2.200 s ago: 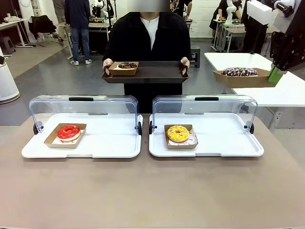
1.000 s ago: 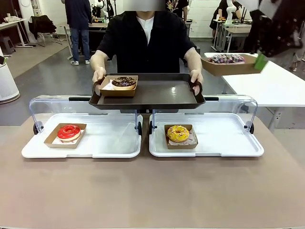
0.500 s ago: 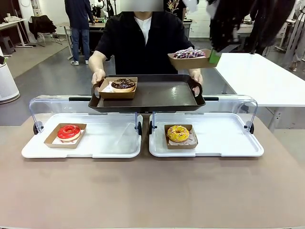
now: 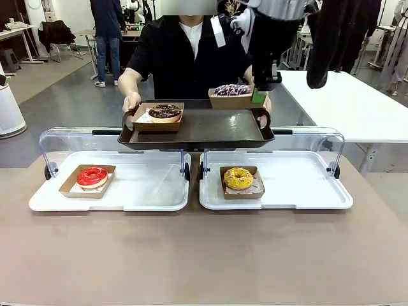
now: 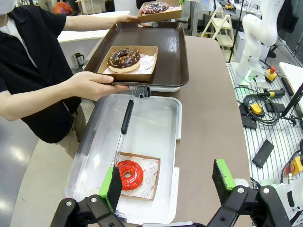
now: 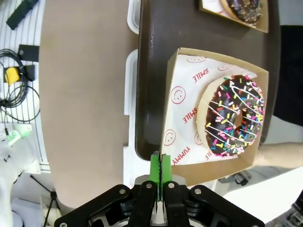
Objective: Provide the desired donut to the person.
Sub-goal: Place the picked Paper togo box onto the Handle tray extended by the person.
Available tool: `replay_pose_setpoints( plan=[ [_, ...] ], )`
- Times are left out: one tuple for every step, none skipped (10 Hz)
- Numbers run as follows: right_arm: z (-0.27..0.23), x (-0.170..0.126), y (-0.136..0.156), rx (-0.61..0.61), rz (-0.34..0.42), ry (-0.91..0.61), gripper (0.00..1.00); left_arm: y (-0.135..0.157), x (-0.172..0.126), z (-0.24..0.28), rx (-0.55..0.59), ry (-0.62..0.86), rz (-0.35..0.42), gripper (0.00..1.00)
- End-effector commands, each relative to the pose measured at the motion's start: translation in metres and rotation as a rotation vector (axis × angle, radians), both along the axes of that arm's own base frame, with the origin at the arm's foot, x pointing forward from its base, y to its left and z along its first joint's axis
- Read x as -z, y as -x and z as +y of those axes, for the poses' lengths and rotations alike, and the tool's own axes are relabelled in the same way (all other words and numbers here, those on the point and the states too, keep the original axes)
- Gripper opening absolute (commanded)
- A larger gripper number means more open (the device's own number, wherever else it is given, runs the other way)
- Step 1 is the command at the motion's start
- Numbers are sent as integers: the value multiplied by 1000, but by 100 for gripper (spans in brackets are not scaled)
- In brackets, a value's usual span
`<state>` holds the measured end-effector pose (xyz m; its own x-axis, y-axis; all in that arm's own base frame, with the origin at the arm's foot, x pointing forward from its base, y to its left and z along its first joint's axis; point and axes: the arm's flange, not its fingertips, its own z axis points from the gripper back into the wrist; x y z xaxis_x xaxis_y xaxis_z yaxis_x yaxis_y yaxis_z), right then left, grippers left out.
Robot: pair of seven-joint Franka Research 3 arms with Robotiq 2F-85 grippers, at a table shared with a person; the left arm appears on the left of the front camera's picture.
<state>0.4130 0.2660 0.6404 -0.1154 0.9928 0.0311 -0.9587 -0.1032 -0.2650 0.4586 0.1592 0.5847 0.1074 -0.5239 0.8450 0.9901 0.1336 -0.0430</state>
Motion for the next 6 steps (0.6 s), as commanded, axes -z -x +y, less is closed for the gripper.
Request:
replay_pose_setpoints(
  plan=[
    [6,14,-14,15,-15,8,1,2,0,0,1,5,-4,100],
    [6,22,-21,21,-11,4,1,2,0,0,1,5,-4,100],
    [5,32,-30,38,13,-10,1,2,0,0,1,5,-4,100],
    [4,43,-40,44,32,-22,1,2,0,0,1,5,-4,100],
    [3,51,-47,53,58,-31,1,2,0,0,1,5,-4,100],
    [3,57,-53,53,77,-35,1,2,0,0,1,5,-4,100]
  ],
)
